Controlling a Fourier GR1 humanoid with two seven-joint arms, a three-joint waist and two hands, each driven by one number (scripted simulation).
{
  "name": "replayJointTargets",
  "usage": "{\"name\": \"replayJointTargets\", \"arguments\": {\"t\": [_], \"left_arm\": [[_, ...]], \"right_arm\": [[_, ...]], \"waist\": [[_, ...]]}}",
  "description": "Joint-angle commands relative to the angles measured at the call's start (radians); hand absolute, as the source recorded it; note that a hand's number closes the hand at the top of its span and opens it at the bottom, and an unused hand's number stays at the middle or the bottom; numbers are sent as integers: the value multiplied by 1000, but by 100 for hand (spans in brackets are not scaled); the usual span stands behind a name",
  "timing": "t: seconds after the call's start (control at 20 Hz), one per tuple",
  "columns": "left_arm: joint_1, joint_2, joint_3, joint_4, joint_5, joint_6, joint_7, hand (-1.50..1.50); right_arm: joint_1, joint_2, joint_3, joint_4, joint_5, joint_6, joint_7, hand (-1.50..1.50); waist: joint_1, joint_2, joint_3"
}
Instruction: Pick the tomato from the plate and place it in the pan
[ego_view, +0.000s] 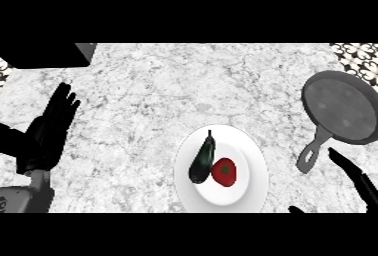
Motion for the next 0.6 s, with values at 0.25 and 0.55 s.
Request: {"name": "replayJointTargets", "arguments": {"t": [0.25, 0.55], "left_arm": [[-43, -40, -49, -10, -39, 7, 28, 0], [-83, -66, -53, -10, -48, 24, 50, 0]], "right_arm": [[-119, -127, 54, -178, 255, 324, 451, -150], [-386, -70, 156, -106, 275, 600, 730, -150]], "waist": [[55, 10, -1], [72, 12, 0]]}}
